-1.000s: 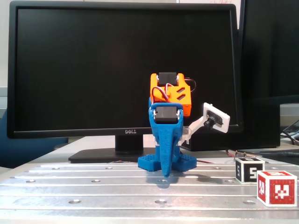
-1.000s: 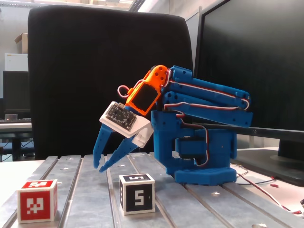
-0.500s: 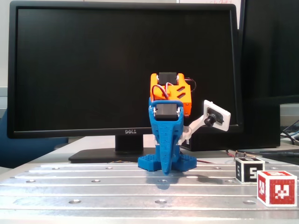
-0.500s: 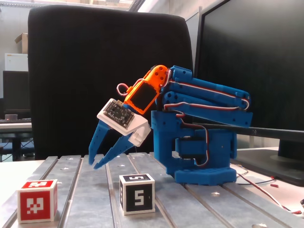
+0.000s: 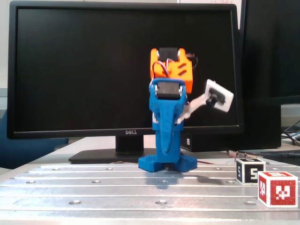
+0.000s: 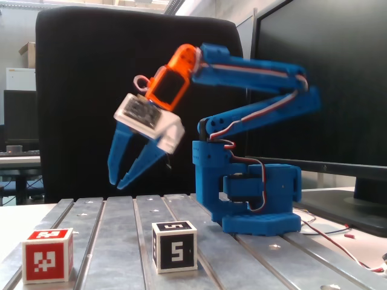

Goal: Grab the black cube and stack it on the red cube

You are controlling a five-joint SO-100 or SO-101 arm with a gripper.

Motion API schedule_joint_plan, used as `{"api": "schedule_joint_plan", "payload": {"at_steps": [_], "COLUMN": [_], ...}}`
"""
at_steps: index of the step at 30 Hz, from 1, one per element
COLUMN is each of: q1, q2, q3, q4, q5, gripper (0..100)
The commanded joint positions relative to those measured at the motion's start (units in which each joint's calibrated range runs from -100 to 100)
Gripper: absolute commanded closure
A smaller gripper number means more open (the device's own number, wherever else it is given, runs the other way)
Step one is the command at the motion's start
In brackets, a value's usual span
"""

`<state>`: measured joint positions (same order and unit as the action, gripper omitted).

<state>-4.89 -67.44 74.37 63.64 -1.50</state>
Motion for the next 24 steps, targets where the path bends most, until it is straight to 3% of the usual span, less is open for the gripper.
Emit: {"api": "schedule_joint_plan", "payload": {"at_steps": [1,5,13,24], "q1": [-0.91,-3.42,-11.39,-25.05], "q2": [11.72,21.91,37.45,44.63], "q3": [-11.72,-22.40,-39.86,-42.66], "q4": [1.04,5.74,14.55,14.89], "q5": [-2.19,-2.87,-11.08,-21.70], "gripper": [98,98,98,98]}}
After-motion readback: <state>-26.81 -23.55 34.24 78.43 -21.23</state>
